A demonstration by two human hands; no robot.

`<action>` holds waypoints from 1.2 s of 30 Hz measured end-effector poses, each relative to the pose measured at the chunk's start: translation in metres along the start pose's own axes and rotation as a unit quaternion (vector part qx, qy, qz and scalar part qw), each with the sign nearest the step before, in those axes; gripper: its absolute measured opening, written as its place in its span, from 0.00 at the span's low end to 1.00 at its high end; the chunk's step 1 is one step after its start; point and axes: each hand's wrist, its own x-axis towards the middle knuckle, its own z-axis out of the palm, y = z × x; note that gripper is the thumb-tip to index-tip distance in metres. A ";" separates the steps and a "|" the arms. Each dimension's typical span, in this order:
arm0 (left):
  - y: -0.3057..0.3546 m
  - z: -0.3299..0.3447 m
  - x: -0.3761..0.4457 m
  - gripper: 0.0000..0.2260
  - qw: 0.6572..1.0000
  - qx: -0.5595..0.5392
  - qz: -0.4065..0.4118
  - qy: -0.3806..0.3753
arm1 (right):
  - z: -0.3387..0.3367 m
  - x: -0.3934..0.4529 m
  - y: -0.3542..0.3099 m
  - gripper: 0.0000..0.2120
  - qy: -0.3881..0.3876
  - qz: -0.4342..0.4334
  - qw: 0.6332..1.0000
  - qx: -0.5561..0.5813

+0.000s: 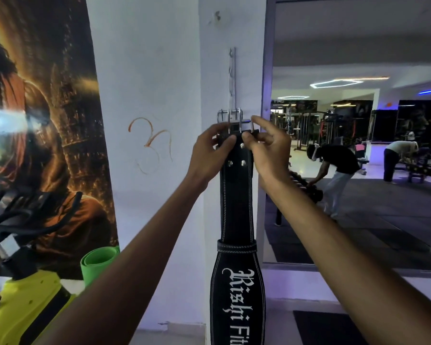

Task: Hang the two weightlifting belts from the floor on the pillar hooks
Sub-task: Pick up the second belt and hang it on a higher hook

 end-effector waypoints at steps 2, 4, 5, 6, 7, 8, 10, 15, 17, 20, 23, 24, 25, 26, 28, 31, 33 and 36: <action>-0.003 0.011 0.003 0.15 1.000 -0.007 -0.003 0.006 | -0.008 0.005 0.003 0.17 0.000 0.001 1.000 -0.008; -0.005 0.021 0.005 0.14 0.999 -0.039 -0.004 0.024 | -0.018 0.009 0.005 0.15 -0.010 0.006 1.000 -0.009; -0.005 0.024 0.005 0.13 0.998 -0.054 -0.003 0.029 | -0.022 0.010 0.005 0.15 -0.018 0.007 1.000 -0.009; -0.004 0.029 0.006 0.12 0.997 -0.062 0.002 0.035 | -0.026 0.013 0.006 0.14 -0.026 0.005 1.000 -0.011; -0.003 0.033 0.007 0.12 0.997 -0.066 0.009 0.039 | -0.031 0.016 0.007 0.12 -0.037 0.000 0.999 -0.013; -0.003 0.036 0.010 0.12 0.997 -0.067 0.017 0.041 | -0.035 0.020 0.008 0.11 -0.050 -0.004 0.999 -0.013; -0.002 0.044 0.016 0.14 0.997 -0.059 0.037 0.045 | -0.043 0.031 0.011 0.10 -0.078 -0.012 0.997 -0.024; -0.013 0.058 0.044 0.15 0.997 -0.023 0.055 0.042 | -0.051 0.064 0.026 0.10 -0.122 -0.047 0.989 -0.072; -0.022 0.060 0.057 0.15 0.996 -0.021 0.062 0.052 | -0.047 0.076 0.036 0.11 -0.127 -0.067 0.986 -0.085; -0.037 0.061 0.079 0.17 0.995 -0.029 0.079 0.061 | -0.035 0.094 0.052 0.16 -0.122 -0.072 0.986 -0.087; -0.058 0.060 0.109 0.22 0.992 -0.046 0.097 0.062 | -0.019 0.117 0.069 0.20 -0.103 -0.095 0.986 -0.094; -0.066 0.059 0.119 0.24 0.991 -0.049 0.105 0.063 | -0.013 0.124 0.075 0.20 -0.100 -0.106 0.985 -0.092; -0.075 0.058 0.130 0.24 0.990 -0.050 0.113 0.064 | -0.005 0.132 0.082 0.20 -0.096 -0.116 0.985 -0.089; -0.083 0.058 0.142 0.25 0.989 -0.051 0.121 0.065 | 0.002 0.140 0.089 0.20 -0.093 -0.125 0.984 -0.089; -0.102 0.055 0.166 0.25 0.988 -0.050 0.132 0.063 | 0.017 0.158 0.104 0.20 -0.082 -0.136 0.982 -0.100; -0.131 0.053 0.203 0.25 0.988 -0.051 0.137 0.056 | 0.038 0.185 0.129 0.20 -0.073 -0.149 0.980 -0.112; -0.144 0.053 0.227 0.25 0.987 -0.058 0.143 0.055 | 0.053 0.203 0.143 0.20 -0.055 -0.154 0.980 -0.114; -0.154 0.056 0.264 0.25 0.986 -0.064 0.143 0.056 | 0.072 0.233 0.156 0.20 -0.022 -0.159 0.981 -0.111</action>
